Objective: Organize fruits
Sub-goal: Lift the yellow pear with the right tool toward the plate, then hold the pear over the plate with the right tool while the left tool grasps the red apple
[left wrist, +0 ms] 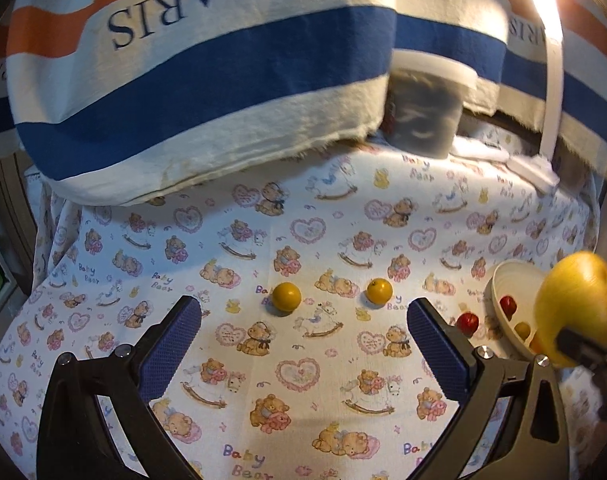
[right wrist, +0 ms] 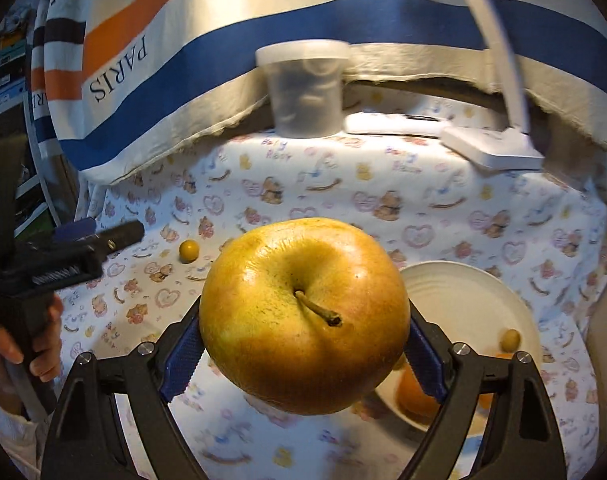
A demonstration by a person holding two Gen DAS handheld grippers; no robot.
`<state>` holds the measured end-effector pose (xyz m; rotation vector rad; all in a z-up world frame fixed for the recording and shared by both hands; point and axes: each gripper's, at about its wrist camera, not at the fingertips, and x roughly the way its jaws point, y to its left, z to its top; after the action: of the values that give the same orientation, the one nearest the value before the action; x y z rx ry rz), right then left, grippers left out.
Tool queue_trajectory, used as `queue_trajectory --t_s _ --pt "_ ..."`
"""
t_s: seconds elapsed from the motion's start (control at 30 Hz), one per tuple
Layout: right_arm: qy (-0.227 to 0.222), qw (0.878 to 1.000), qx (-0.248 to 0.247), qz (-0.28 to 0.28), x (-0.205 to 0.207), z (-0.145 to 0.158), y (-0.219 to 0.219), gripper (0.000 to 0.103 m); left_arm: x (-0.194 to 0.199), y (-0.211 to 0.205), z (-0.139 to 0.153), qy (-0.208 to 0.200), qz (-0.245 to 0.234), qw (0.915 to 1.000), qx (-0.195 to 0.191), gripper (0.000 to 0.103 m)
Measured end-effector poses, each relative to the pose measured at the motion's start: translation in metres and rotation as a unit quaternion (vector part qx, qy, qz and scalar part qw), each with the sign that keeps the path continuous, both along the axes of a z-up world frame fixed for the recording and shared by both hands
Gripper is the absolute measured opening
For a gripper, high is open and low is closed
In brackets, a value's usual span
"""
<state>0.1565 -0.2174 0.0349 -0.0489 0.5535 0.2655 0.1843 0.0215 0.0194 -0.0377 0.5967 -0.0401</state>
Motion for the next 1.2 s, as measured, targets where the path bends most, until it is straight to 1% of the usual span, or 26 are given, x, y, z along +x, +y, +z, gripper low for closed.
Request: queue_trajectory --t_s 0.07,0.13,0.23,0.3,0.37,0.47,0.5,0.53,0.6,0.67,0.77,0.83,0.97,1.03,1.1,1.2 --pt "-0.007 1.000 -0.001 -0.011 -0.005 0.001 -0.013 0.089 0.000 -0.008 -0.004 0.007 -0.011 0.9999 0.010 0.102" --pt "-0.016 1.000 -0.004 -0.018 -0.010 0.000 -0.024 0.089 -0.001 -0.016 -0.006 0.013 -0.036 0.9993 0.004 0.093" --pt "-0.026 0.999 0.001 -0.024 -0.016 -0.003 -0.039 0.089 -0.005 -0.032 -0.008 0.019 -0.069 0.9974 0.008 0.085" --pt "-0.025 0.999 0.010 -0.031 -0.016 -0.005 -0.046 0.089 -0.005 -0.046 -0.012 0.023 -0.089 0.9955 0.021 0.084" --pt "-0.023 0.999 0.022 -0.034 -0.014 -0.005 -0.052 0.089 -0.004 -0.057 -0.017 0.034 -0.107 0.9934 0.023 0.082" --pt "-0.026 0.999 0.018 -0.036 -0.014 -0.007 -0.055 0.089 0.004 -0.071 -0.024 0.061 -0.146 0.9874 0.000 0.081" --pt "-0.024 0.999 0.017 -0.039 -0.015 -0.008 -0.056 0.089 0.008 -0.075 -0.027 0.072 -0.153 0.9856 -0.005 0.077" --pt "-0.022 0.999 0.017 -0.041 -0.017 -0.008 -0.058 0.089 0.013 -0.079 -0.030 0.090 -0.161 0.9828 -0.011 0.069" --pt "-0.024 0.999 0.018 -0.036 -0.021 -0.006 -0.062 0.089 0.021 -0.086 -0.035 0.113 -0.171 0.9783 -0.025 0.062" --pt "-0.035 0.998 0.014 -0.040 -0.024 -0.003 -0.065 0.089 0.028 -0.092 -0.037 0.129 -0.174 0.9756 -0.037 0.060" --pt "-0.037 0.998 0.029 -0.047 -0.025 0.002 -0.073 0.089 0.040 -0.104 -0.040 0.155 -0.181 0.9690 -0.064 0.055" --pt "-0.034 0.997 0.039 -0.052 -0.025 0.003 -0.080 0.089 0.042 -0.111 -0.040 0.159 -0.183 0.9676 -0.072 0.051" --pt "-0.034 0.996 0.042 -0.072 -0.023 0.004 -0.090 0.089 0.044 -0.126 -0.044 0.159 -0.179 0.9684 -0.070 0.050" --pt "-0.031 0.995 0.048 -0.078 -0.022 0.004 -0.095 0.089 0.048 -0.132 -0.048 0.166 -0.176 0.9680 -0.069 0.043" --pt "-0.027 0.995 0.057 -0.080 -0.020 0.004 -0.100 0.089 0.052 -0.136 -0.050 0.168 -0.163 0.9702 -0.063 0.042" --pt "-0.029 0.994 0.058 -0.090 -0.020 0.005 -0.105 0.089 0.059 -0.142 -0.049 0.166 -0.154 0.9727 -0.051 0.042"
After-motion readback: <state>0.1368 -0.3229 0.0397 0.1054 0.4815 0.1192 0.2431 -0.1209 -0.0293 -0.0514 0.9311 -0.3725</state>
